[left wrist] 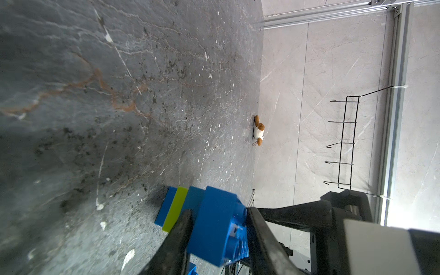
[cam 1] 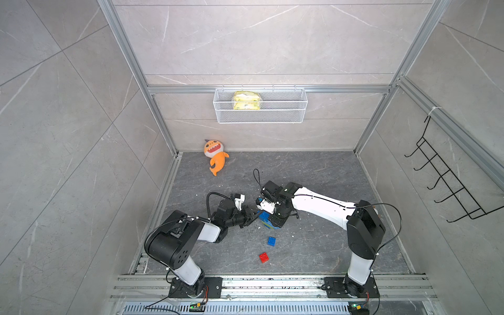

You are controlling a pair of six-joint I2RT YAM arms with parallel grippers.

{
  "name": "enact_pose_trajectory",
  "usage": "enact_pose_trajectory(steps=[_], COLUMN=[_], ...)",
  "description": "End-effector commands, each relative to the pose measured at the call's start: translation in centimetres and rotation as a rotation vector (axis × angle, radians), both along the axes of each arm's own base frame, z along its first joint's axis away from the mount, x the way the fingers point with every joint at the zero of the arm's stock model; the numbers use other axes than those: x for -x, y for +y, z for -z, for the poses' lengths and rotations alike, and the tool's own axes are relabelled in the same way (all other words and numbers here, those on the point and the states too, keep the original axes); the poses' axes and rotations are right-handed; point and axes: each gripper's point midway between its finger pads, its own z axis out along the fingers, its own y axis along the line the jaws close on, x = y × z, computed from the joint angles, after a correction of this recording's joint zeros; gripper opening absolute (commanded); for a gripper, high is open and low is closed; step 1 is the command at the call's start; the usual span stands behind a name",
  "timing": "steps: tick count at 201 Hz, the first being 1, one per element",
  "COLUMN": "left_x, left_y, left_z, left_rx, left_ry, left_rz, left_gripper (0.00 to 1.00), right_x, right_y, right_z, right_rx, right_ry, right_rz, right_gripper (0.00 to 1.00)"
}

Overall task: Assemble a heart with lego
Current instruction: Assemble the lego brick with the lego brick.

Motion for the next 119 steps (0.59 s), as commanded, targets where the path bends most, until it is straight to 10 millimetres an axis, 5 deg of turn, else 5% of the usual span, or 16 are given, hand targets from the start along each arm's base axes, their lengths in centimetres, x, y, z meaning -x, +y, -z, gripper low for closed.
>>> enact_pose_trajectory(steps=[1, 81, 119], left_x=[0.0, 0.1, 0.3], left_y=[-0.2, -0.1, 0.0], left_z=[-0.6, -0.1, -0.1], left_rx=[0.017, 0.019, 0.022], left_ry=[-0.028, -0.021, -0.021], left_rz=[0.002, -0.001, -0.004], left_gripper=[0.40, 0.40, 0.40], right_x=[0.9, 1.9, 1.1], right_y=[-0.9, -1.9, -1.3], right_z=[2.2, 5.8, 3.5], right_rx=[0.099, 0.211, 0.173], right_ry=[0.055, 0.124, 0.071], right_rz=[0.008, 0.046, 0.047], right_gripper=[0.20, 0.21, 0.21])
